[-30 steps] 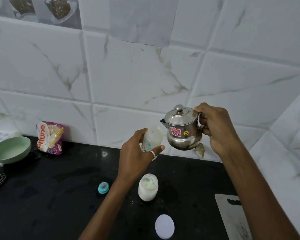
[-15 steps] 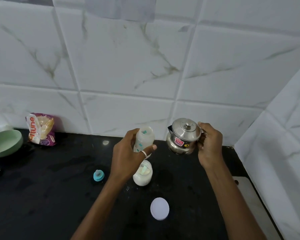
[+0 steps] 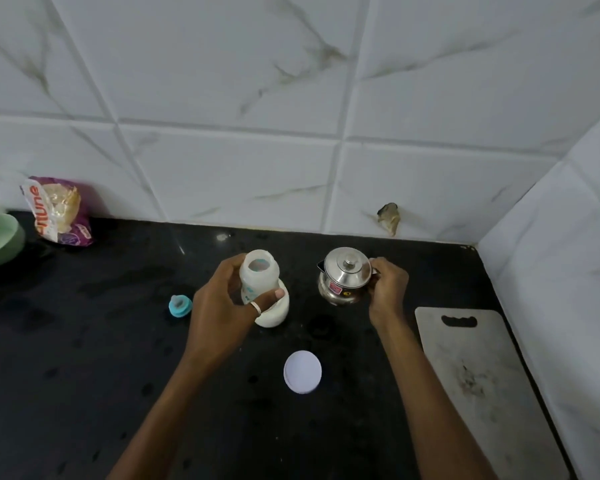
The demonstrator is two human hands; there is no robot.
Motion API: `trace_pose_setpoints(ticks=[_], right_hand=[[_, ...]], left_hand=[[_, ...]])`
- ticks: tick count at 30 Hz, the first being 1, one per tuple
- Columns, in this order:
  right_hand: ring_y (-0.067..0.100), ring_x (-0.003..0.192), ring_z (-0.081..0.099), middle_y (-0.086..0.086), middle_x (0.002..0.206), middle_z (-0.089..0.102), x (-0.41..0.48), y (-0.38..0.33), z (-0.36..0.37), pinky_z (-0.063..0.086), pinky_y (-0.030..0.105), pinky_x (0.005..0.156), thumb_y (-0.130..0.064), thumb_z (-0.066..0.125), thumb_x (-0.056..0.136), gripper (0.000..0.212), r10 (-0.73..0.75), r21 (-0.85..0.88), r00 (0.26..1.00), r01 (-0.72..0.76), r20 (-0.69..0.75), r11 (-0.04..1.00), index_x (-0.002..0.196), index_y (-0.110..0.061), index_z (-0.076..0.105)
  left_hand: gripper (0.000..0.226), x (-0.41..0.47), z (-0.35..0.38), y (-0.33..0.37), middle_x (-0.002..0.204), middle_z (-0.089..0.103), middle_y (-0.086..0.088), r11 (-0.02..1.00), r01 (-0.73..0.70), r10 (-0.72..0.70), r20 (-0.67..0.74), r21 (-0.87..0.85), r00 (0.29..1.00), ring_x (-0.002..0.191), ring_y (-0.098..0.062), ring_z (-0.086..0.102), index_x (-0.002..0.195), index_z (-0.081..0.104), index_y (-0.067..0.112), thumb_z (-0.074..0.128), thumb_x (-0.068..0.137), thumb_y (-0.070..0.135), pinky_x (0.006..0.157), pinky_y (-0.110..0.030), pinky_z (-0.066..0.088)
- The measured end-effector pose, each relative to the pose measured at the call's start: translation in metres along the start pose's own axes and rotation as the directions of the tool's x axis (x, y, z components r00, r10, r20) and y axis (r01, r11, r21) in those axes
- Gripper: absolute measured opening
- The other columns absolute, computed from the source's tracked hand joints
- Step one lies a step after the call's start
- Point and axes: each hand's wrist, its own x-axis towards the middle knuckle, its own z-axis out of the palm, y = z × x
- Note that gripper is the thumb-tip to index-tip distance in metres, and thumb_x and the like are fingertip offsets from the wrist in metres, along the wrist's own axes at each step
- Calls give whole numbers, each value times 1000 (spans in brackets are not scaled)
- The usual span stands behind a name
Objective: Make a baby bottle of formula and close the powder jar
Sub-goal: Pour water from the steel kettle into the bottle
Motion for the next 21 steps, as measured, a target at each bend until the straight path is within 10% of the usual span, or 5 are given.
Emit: trace_pose_setpoints(ticks=[21], right_hand=[[5,47,34,-9,48,41,32,103,-11,27,24,48,5,51,82,48,170,-123,984,-174,-44,977,42,-21,51]], left_hand=[[58,-16,4,-11,108,73,28,998,64,-63,-63,24,996,103,8,70,123,63,30,93,74,19,83,-8,52]])
